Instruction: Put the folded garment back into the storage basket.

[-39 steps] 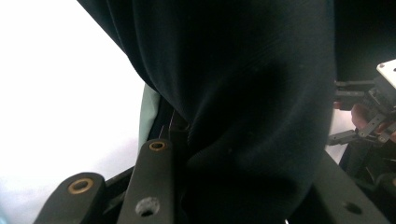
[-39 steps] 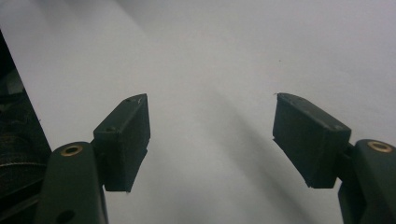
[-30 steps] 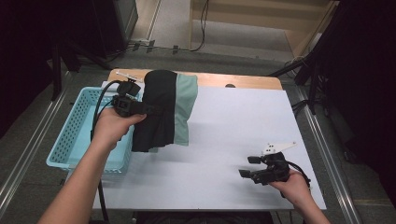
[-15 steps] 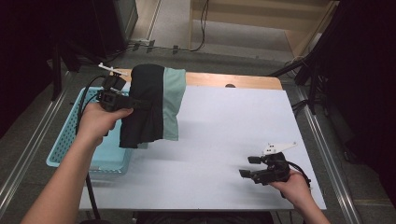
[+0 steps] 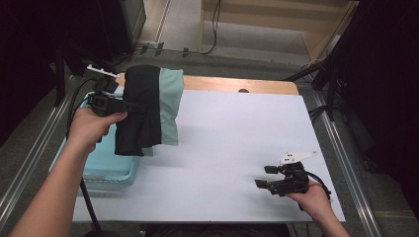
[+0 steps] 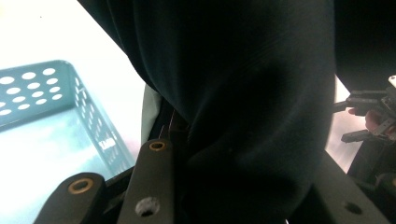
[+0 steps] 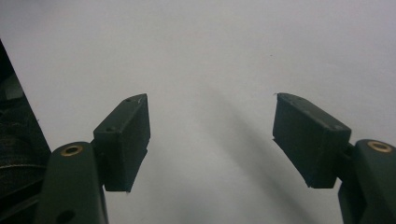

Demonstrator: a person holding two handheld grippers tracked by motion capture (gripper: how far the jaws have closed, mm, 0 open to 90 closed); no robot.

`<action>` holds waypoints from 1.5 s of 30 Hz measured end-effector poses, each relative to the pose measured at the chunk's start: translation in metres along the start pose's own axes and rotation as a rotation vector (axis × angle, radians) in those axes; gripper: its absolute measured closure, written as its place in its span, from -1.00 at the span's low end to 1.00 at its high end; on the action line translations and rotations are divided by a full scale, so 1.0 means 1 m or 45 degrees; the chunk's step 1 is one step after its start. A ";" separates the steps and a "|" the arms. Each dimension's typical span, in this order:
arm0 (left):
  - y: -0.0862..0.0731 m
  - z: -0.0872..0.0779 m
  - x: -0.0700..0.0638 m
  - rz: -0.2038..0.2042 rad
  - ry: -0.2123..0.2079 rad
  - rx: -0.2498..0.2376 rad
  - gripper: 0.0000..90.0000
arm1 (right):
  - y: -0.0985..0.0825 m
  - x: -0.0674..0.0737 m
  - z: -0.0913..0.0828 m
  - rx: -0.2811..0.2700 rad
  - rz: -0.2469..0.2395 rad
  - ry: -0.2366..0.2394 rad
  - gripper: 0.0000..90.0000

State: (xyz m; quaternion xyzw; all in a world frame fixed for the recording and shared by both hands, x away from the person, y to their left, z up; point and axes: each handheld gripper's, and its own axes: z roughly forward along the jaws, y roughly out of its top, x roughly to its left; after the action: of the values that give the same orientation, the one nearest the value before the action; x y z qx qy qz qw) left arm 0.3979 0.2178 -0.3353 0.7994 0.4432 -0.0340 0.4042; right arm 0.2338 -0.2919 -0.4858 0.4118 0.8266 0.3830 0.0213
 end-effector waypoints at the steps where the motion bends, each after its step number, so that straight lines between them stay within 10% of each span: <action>1: 0.000 -0.001 0.001 0.000 0.002 0.002 0.50 | 0.000 0.000 0.000 0.002 0.001 -0.002 -0.42; 45: -0.064 -0.022 0.073 -0.077 0.059 -0.017 0.50 | -0.001 0.000 0.001 0.016 0.005 -0.007 -0.42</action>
State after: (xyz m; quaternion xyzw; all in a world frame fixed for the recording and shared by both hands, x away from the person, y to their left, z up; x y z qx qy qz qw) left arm 0.3883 0.3000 -0.3897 0.7835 0.4767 -0.0245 0.3979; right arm 0.2337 -0.2917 -0.4873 0.4144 0.8282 0.3767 0.0204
